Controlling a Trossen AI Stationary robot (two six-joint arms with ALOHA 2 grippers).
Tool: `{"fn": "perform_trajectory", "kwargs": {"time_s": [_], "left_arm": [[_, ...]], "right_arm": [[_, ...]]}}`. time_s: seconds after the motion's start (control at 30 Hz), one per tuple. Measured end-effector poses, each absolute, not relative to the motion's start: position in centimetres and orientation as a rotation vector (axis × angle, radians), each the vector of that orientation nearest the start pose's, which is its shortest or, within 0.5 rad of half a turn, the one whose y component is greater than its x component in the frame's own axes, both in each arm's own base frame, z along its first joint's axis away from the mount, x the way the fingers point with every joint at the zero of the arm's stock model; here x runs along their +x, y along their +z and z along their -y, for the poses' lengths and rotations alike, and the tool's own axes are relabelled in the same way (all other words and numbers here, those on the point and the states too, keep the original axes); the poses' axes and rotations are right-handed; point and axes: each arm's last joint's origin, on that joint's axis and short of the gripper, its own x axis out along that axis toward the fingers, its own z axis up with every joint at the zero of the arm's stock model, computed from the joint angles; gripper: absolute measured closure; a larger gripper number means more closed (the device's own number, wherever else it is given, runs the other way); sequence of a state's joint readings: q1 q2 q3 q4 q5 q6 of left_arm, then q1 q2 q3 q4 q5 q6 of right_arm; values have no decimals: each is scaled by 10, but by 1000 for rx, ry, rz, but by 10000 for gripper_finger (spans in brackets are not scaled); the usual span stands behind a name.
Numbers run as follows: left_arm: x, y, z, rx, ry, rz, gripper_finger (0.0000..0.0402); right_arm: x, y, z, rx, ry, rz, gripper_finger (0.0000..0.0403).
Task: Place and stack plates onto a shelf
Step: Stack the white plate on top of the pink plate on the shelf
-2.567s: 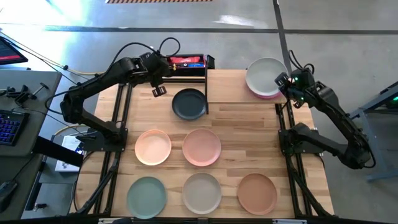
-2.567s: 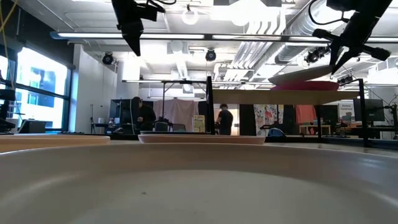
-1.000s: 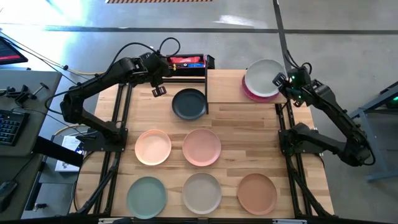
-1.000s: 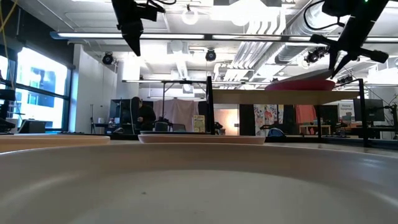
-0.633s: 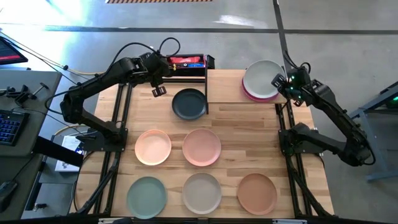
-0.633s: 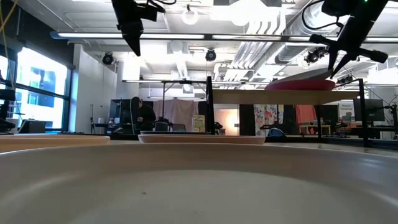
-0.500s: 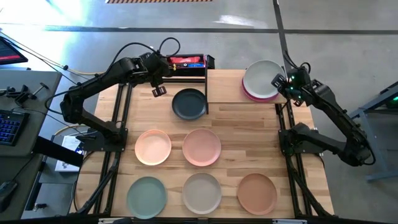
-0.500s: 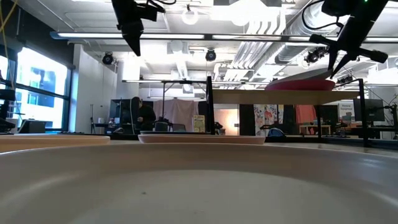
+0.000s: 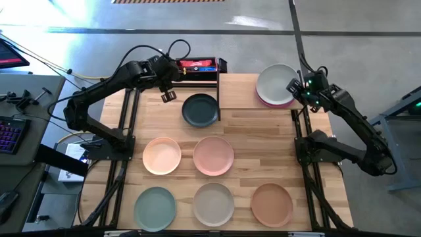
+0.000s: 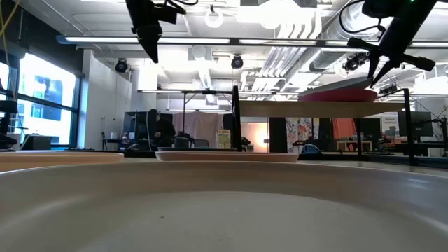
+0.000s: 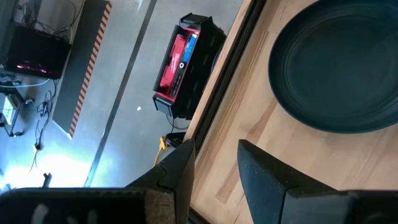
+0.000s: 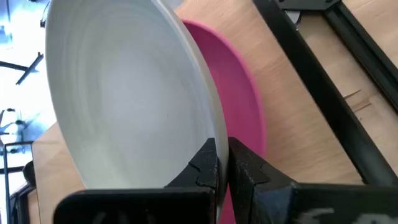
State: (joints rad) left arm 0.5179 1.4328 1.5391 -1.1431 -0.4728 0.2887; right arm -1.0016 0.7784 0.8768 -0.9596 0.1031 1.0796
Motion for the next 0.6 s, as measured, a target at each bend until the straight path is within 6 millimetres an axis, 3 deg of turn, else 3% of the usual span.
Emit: {"fn": "perform_trajectory", "kwargs": {"time_s": [0.6], "left_arm": [[227, 370, -144, 186, 756, -1184, 291]], "right_arm": [[70, 299, 113, 1329, -1397, -173, 402]]}}
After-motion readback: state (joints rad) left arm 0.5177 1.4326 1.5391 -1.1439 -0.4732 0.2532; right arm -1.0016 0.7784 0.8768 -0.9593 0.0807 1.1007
